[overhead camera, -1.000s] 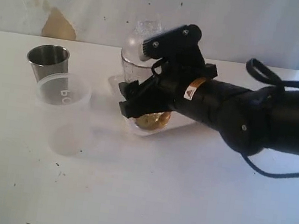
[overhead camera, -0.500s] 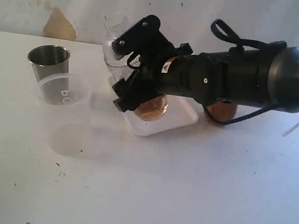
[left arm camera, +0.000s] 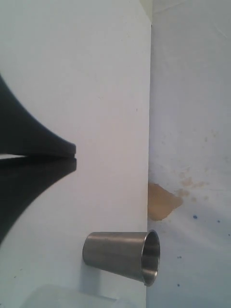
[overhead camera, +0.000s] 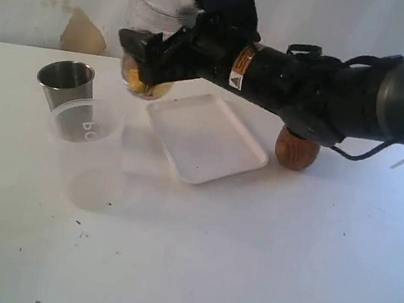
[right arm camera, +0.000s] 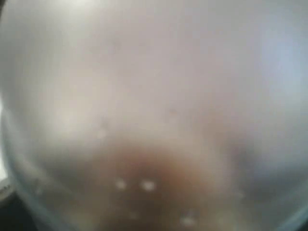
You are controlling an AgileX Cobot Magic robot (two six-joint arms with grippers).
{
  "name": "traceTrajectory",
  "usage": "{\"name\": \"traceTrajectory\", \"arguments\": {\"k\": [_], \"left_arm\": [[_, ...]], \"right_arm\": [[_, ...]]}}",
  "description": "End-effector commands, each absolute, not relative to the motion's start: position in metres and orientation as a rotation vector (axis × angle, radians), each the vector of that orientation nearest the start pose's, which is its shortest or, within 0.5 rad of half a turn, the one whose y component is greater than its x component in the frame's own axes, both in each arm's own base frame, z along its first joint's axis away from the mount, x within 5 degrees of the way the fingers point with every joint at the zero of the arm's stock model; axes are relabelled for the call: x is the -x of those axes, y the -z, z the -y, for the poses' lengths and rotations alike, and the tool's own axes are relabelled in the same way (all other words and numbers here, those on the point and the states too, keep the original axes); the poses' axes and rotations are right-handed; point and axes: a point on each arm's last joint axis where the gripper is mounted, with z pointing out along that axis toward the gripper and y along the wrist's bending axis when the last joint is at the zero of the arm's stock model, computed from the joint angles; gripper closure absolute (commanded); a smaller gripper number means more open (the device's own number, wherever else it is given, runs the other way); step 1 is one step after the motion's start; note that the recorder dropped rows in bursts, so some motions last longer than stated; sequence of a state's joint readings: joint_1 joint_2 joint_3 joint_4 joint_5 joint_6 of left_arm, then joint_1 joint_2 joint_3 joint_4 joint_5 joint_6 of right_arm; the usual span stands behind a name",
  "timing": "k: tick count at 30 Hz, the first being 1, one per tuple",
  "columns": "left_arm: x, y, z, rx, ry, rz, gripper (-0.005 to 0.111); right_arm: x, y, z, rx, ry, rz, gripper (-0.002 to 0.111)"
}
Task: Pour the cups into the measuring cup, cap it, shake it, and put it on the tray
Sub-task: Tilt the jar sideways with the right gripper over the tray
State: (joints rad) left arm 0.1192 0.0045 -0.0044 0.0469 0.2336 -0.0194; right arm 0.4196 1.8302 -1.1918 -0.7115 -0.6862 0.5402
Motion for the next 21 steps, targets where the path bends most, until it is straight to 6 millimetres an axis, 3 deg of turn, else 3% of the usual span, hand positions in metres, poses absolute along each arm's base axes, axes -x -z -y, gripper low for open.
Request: {"name": "traceTrajectory", "arguments": {"k": [1,3,5,12,17,21], "left_arm": [[-0.055,-0.192,-0.007,0.089,-0.112,-1.716,0.107],[-0.055,-0.192,-0.007,0.089,-0.112,-1.716,0.107],[-0.055,-0.192,-0.007,0.089,-0.112,-1.716,0.107],[-0.055,-0.192,-0.007,0.089,-0.112,-1.716,0.107],[-0.055,-0.192,-0.007,0.089,-0.112,-1.716,0.107],[-0.055,-0.192,-0.007,0.089,-0.112,-1.716,0.107]], "right_arm": [[-0.370,-0.273,-0.189,0.721,-0.538,-1.578,0.108],[-0.373,-0.258,-0.175,0.759,-0.228,-1.789,0.108],[-0.373,-0.251,-0.164,0.813,-0.019,-1.885,0.108],[-0.374,-0.262,-0.169,0.989,0.161,-1.808,0.108],[-0.371,-0.275,-0.196,1.163,0.321,-1.717,0.108],[-0.375,-0.267,-0.211,1.289,0.425,-1.663,0.108]]}}
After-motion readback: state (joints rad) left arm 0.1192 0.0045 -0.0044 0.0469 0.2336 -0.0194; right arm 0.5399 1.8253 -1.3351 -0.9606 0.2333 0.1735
